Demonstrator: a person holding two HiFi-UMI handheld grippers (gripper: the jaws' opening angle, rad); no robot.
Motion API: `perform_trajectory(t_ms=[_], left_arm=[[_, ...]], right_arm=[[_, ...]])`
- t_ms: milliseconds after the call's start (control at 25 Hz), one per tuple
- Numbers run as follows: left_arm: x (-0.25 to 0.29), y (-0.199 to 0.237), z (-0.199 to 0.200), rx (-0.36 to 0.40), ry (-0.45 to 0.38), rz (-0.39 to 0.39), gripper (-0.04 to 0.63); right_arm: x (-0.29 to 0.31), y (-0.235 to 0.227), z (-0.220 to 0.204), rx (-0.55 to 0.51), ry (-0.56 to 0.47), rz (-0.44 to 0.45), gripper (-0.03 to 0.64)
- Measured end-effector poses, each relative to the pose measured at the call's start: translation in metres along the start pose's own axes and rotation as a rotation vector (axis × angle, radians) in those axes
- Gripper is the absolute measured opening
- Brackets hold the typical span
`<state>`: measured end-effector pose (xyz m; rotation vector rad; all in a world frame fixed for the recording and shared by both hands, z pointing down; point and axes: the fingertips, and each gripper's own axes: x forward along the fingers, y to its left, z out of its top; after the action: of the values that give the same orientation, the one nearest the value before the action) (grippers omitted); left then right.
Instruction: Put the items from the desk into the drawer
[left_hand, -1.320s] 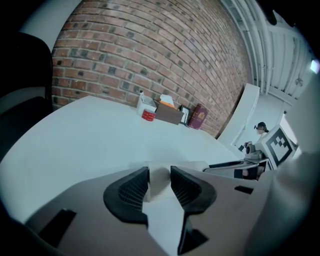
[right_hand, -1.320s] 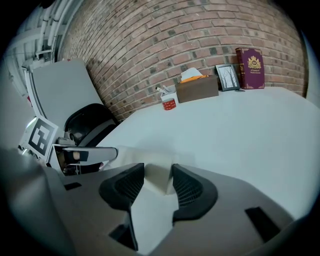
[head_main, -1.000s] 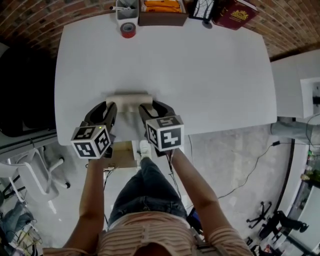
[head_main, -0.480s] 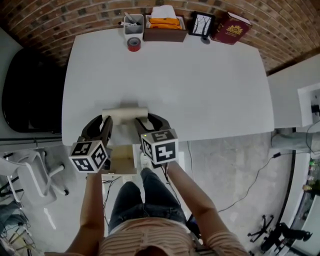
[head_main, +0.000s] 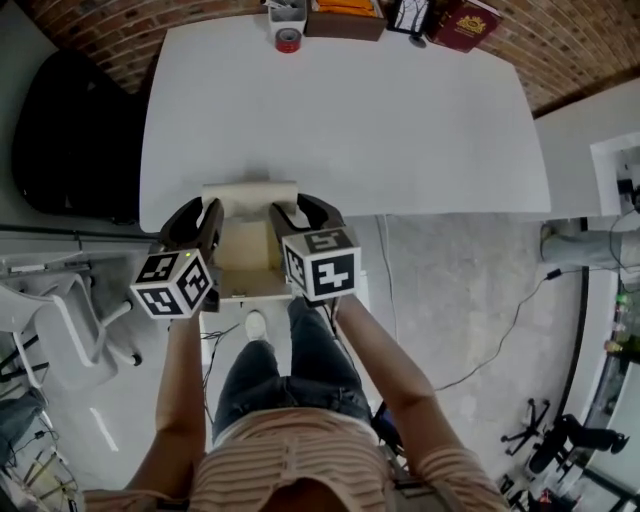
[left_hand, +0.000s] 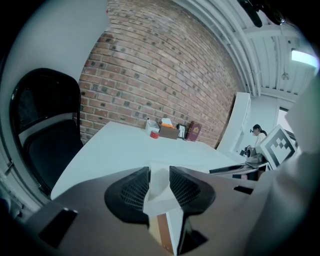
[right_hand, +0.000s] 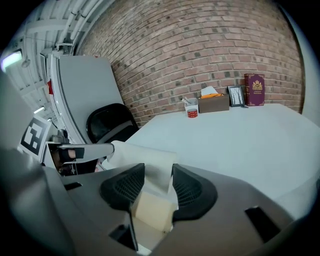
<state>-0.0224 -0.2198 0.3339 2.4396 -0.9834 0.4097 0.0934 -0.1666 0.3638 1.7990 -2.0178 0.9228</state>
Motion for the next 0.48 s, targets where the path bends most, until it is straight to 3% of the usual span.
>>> perform_trajectory(t_ms=[480], left_arm=[[-0.119, 0.041, -0.068, -0.001, 0.037, -0.024, 0.13]], right_arm=[[-0.031, 0.111, -0.088, 0.004, 0.012, -0.026, 0.186]])
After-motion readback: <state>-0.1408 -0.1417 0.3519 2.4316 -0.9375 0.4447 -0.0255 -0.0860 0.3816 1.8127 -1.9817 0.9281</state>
